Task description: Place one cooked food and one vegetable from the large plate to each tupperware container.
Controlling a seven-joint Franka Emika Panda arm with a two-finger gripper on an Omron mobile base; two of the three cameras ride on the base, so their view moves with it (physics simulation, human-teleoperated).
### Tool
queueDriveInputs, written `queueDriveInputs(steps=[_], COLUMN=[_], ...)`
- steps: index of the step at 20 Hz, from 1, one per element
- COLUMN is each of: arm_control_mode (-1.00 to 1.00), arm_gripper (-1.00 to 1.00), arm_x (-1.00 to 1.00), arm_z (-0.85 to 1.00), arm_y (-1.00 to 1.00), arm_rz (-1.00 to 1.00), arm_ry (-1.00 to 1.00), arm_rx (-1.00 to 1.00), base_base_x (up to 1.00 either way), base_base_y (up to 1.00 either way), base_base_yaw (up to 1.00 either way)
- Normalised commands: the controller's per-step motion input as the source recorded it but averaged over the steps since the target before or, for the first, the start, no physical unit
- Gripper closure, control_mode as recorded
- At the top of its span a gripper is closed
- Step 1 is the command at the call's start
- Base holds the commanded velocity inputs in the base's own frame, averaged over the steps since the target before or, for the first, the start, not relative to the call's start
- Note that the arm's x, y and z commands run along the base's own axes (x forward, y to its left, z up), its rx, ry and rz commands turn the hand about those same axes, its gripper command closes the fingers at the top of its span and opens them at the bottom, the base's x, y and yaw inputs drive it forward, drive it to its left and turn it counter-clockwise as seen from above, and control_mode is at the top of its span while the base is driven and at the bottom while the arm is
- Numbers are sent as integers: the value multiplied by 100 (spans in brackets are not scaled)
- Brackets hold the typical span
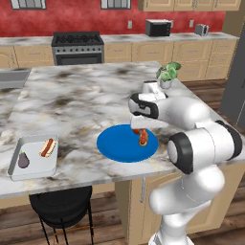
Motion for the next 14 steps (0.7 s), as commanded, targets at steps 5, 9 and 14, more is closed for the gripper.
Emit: queueDriveInputs(steps=[5,9,14], arm_control_mode=[-100,-100,-100], arm_gripper=[-100,-100,-100], arm_x=[28,47,48], arm_z=[-5,-26,-36], arm_y=[3,-2,-3], arm_rz=[-1,0,0], arm_ry=[0,1,2], arm_rx=[0,0,0], base_base_x=[0,0,0], base_base_y=[0,0,0], base_base_yaw=[0,0,0])
